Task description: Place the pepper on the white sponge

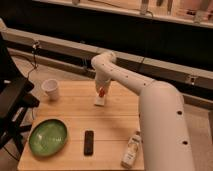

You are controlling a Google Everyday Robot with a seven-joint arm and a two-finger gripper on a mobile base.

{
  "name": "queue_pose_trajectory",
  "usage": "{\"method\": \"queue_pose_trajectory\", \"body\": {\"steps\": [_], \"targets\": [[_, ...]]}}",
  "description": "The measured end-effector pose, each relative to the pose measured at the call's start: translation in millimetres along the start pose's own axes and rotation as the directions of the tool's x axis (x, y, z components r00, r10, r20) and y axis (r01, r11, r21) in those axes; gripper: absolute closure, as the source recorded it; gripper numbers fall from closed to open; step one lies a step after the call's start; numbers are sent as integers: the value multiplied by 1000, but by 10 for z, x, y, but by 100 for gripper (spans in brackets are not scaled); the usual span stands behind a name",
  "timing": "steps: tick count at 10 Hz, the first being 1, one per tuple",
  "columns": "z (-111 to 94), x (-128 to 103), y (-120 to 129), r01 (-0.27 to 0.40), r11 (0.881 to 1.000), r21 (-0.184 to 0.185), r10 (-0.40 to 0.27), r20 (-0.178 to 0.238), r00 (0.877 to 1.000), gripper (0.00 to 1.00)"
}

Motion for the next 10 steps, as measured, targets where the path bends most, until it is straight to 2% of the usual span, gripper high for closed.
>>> {"method": "queue_pose_trajectory", "body": {"steps": [3,4,10], "targets": [[31,16,16,17,998,59,-18,16,1000,29],[68,23,31,24,997,67,-25,20,999,21],[308,27,-20,63,996,70,-68,59,996,20]]}}
